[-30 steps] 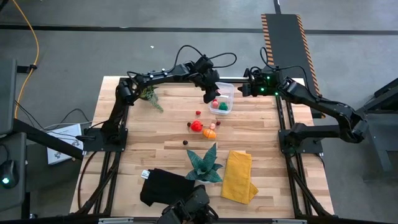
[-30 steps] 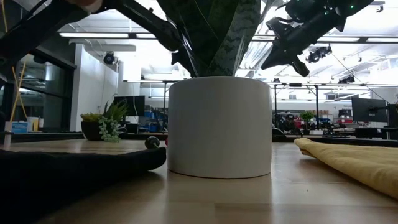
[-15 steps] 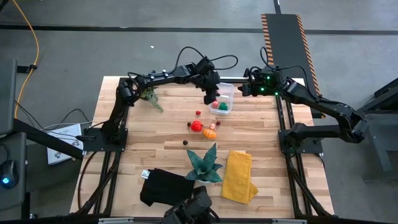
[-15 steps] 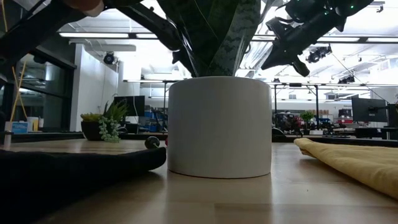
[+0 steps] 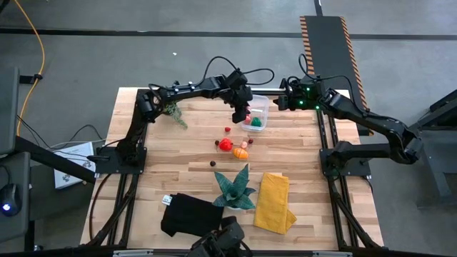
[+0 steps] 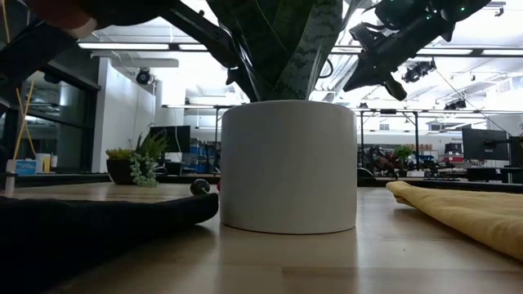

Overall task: Pick and placing Produce into tupperware
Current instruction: Put the bottom apricot into the transparent container

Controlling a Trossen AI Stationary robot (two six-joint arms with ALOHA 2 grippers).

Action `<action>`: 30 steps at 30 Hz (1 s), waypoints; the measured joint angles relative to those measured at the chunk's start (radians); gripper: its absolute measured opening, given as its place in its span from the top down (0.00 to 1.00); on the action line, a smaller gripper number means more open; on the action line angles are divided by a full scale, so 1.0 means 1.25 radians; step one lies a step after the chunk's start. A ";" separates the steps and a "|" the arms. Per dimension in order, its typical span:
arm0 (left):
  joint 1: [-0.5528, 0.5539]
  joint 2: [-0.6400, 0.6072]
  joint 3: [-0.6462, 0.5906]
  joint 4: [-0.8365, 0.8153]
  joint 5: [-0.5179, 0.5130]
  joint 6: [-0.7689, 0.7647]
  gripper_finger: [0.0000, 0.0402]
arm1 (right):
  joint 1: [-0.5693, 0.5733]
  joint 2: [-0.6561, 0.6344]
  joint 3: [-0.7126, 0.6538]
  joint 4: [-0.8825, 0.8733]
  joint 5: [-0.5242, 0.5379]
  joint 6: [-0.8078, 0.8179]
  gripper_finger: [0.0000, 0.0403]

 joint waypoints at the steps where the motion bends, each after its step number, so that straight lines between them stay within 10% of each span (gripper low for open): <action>1: 0.000 0.000 0.000 0.000 -0.001 0.000 0.66 | 0.000 0.000 0.000 0.000 0.000 0.000 1.00; 30: 0.000 0.000 0.000 0.001 0.000 0.009 0.52 | 0.000 0.000 0.000 0.000 0.000 0.000 1.00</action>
